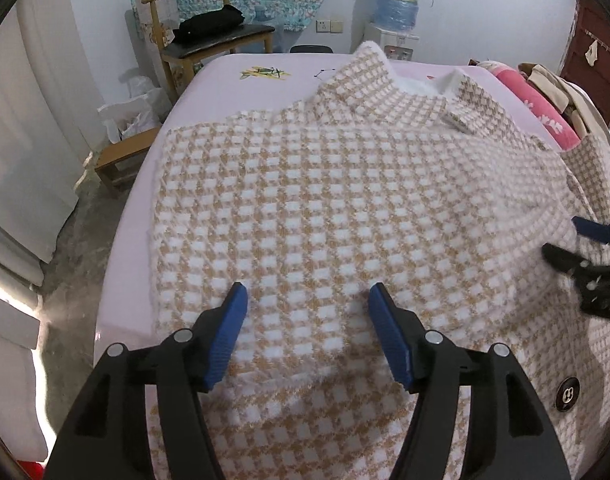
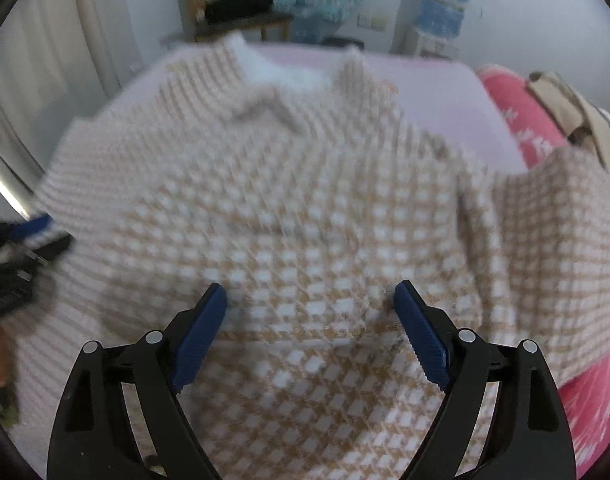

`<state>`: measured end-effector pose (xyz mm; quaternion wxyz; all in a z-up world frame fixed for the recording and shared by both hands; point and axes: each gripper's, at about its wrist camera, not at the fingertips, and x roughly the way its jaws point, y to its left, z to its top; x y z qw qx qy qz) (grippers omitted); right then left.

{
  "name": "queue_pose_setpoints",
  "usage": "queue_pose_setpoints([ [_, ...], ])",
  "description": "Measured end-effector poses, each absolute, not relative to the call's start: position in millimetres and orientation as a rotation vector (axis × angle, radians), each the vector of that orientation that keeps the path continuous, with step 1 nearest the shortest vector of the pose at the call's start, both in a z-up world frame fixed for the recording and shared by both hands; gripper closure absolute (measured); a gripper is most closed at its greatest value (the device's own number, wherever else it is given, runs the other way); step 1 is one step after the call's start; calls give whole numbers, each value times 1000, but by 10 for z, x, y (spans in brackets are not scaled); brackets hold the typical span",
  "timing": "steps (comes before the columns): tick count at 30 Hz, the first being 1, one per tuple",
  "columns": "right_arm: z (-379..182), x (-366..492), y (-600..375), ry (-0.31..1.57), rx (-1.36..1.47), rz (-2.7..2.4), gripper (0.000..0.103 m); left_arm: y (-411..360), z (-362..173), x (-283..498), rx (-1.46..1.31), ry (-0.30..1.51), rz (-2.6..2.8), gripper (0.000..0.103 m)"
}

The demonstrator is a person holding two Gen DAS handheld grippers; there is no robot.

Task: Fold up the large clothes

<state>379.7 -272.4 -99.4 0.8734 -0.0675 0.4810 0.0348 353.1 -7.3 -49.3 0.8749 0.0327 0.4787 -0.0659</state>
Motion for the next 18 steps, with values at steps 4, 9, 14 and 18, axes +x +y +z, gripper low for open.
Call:
queue_pose_setpoints([
  [4,-894,3752,-2720,1009,-131,64,20,-74,-493,3530,68,1000,-137,41],
  [9,-697,3655,-2770,978,-126,49,19,-64,-489,3537,68,1001,-137,40],
  [14,-525,3586,-2866,960,-96,37,17,-61,-492,3546,62,1005,-137,37],
  [18,-412,3550,-2965,953,-73,23,17,-74,-500,3558,61,1007,-137,35],
])
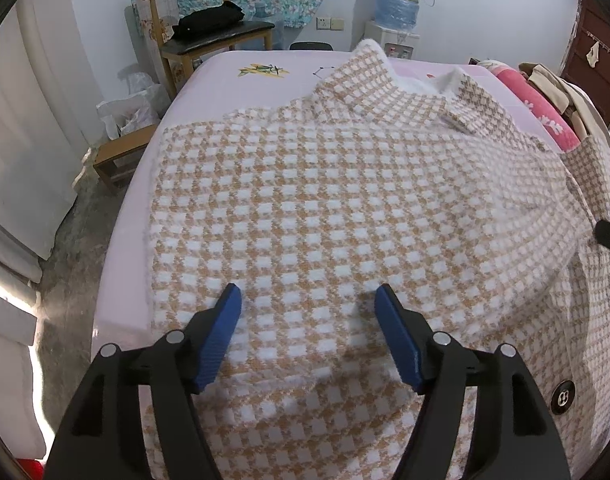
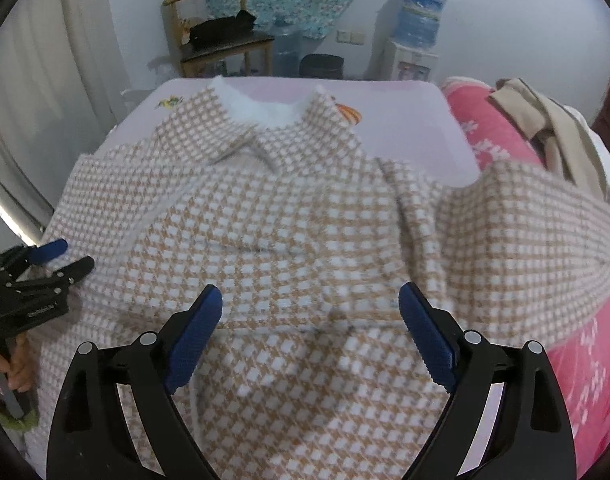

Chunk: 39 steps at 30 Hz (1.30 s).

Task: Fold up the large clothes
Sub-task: 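Grasp the coat sleeve cuff with the right gripper and lift it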

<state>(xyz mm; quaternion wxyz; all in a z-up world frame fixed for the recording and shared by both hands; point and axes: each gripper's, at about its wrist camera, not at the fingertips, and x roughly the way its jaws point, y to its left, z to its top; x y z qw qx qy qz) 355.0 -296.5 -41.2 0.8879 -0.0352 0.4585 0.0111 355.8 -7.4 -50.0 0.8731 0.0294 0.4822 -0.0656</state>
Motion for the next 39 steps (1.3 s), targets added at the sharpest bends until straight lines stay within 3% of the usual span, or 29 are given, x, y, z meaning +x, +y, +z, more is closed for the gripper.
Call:
queue_pose_setpoints([
  [13,-103,3327,-3800,931,4,-98,17,-107,-516,3611,56,1030,-145,28],
  [29,-25,3338,-6667,892,532,-453,17,-153,-527,3654,62,1049,-137,23],
  [35,-332,3461,-7184,907,678,-494,40,-164,-534,3658,66,1051,-131,23],
  [39,-492,3501,-7317,917,732,-508,49,-165,-538,3663,67,1052,-130,23],
])
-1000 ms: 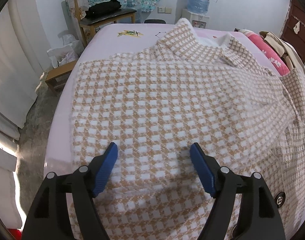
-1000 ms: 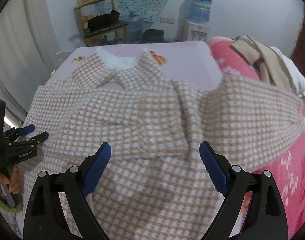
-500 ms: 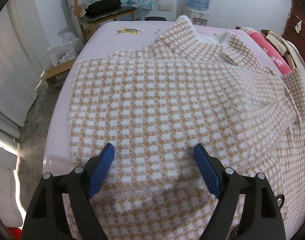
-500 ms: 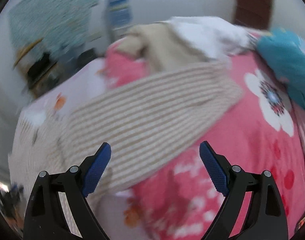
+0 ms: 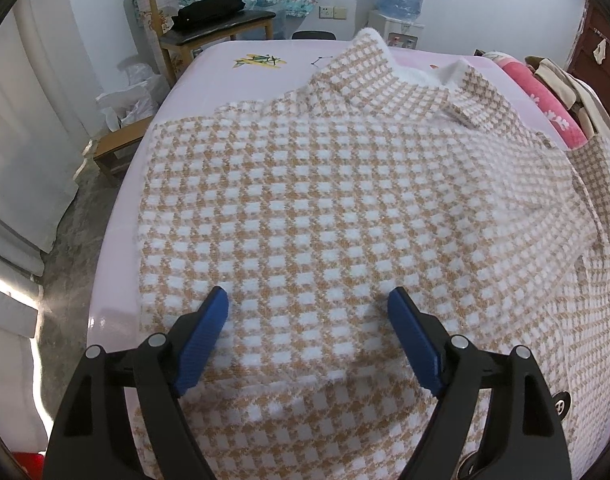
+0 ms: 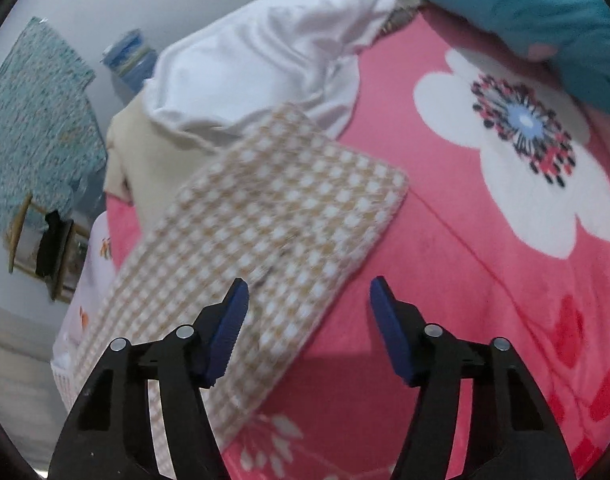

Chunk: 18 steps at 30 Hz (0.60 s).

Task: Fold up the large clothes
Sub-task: 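Grasp the coat sleeve cuff with the right gripper and lift it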

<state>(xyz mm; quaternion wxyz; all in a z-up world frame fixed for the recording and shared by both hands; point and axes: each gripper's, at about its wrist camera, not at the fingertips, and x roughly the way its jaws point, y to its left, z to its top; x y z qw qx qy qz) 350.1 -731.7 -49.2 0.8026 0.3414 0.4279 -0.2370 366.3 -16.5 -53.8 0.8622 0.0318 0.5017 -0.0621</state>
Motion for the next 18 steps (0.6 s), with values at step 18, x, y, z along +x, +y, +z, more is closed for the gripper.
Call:
queue_pose_setpoints([
  [18,-556,3459,-7323,841,752,-527,91,-162,-548,3664,78,1051,-123,23],
])
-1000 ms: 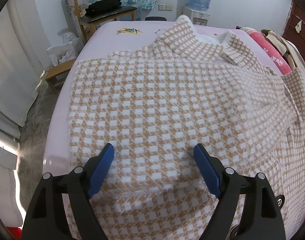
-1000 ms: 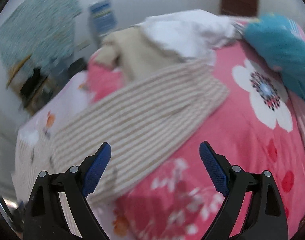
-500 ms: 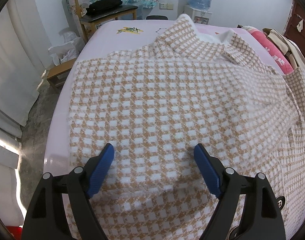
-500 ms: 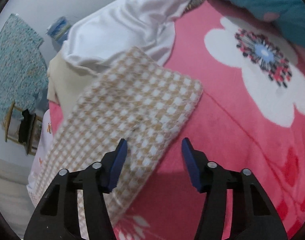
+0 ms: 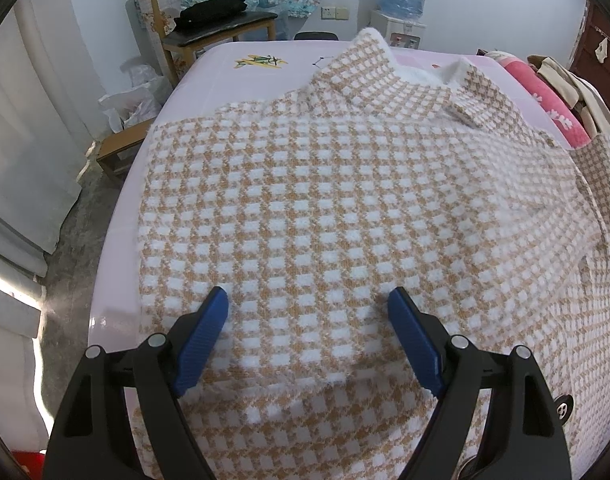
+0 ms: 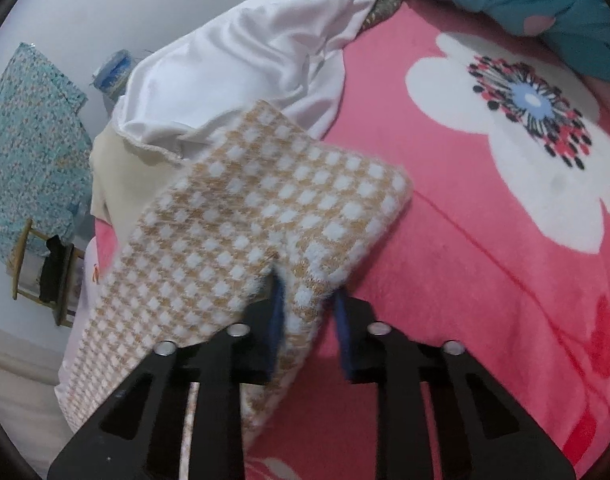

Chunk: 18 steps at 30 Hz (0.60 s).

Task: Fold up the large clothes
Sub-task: 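Grasp the coat sleeve cuff with the right gripper and lift it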

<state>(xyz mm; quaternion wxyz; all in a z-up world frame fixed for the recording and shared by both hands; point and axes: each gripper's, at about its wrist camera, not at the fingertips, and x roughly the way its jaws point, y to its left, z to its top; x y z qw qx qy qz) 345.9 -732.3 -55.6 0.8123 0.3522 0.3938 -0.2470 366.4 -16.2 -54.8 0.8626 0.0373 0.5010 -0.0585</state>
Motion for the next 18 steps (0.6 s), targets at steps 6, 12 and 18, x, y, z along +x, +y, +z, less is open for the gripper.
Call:
queue_pose_setpoints([
  [6,-139,3315,-7053,789,630,-558,94,-176,-548,3666,85,1048,-123,23],
  [12,372,3098,-6714,710,490,-560,95,-207,-554,3659,84,1045,-123,23],
  [18,1039,3052,-6082,617,292,-529,96,-179,-476,3608,95,988,-123,23],
])
